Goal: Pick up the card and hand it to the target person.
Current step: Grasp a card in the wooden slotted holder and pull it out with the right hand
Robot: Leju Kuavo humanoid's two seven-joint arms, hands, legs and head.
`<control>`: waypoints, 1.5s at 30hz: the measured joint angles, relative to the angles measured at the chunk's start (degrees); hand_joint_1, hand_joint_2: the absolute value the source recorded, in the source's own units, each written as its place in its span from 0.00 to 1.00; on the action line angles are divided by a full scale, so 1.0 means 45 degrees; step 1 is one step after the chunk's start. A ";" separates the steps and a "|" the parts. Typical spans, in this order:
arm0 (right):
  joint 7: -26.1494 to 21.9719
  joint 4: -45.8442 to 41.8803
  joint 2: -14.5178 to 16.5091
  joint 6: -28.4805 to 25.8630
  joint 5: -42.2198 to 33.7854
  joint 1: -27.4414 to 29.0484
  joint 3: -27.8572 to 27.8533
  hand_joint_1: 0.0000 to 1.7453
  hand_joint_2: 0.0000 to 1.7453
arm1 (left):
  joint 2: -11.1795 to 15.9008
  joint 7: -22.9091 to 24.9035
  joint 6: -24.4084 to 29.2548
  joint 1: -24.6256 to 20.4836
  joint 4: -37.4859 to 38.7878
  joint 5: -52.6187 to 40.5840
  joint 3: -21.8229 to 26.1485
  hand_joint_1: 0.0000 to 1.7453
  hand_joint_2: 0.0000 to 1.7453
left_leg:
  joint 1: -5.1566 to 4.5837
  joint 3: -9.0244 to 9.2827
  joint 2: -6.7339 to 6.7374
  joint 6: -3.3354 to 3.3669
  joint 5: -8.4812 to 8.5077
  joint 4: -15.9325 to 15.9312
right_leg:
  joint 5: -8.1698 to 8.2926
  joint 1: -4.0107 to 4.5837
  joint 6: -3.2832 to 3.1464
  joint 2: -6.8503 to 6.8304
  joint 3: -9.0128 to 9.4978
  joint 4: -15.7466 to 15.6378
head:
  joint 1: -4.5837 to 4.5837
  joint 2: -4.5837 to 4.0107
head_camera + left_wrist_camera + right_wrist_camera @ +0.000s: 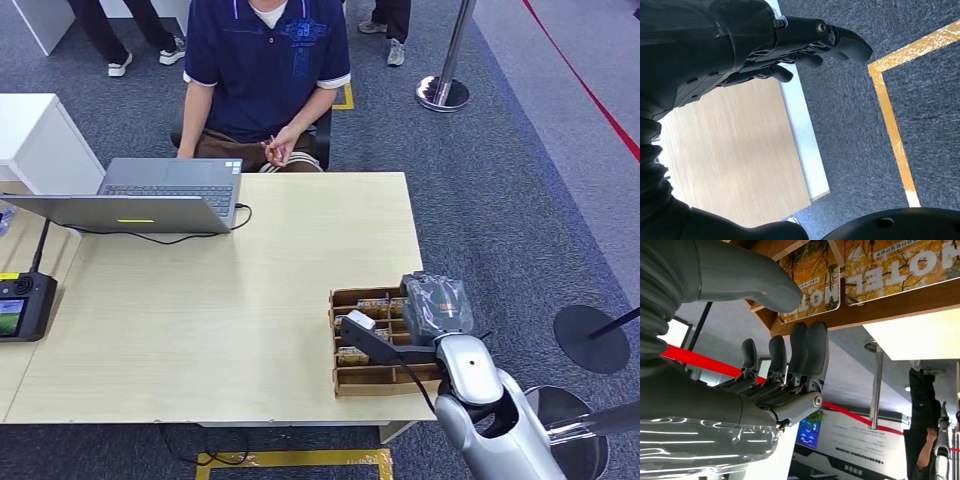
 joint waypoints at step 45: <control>-0.0118 0.0407 -0.0005 0.0004 -0.0442 -0.0085 0.0002 0.91 1.00 | 0.0029 0.0054 -0.0014 -0.0001 0.0000 0.0002 0.0000 0.00 0.25 | 0.0000 0.0001 0.0000 0.0000 0.0000 0.0000 | 0.0000 0.0000 0.0000 0.0000 0.0000 0.0000 | 0.0000 0.0000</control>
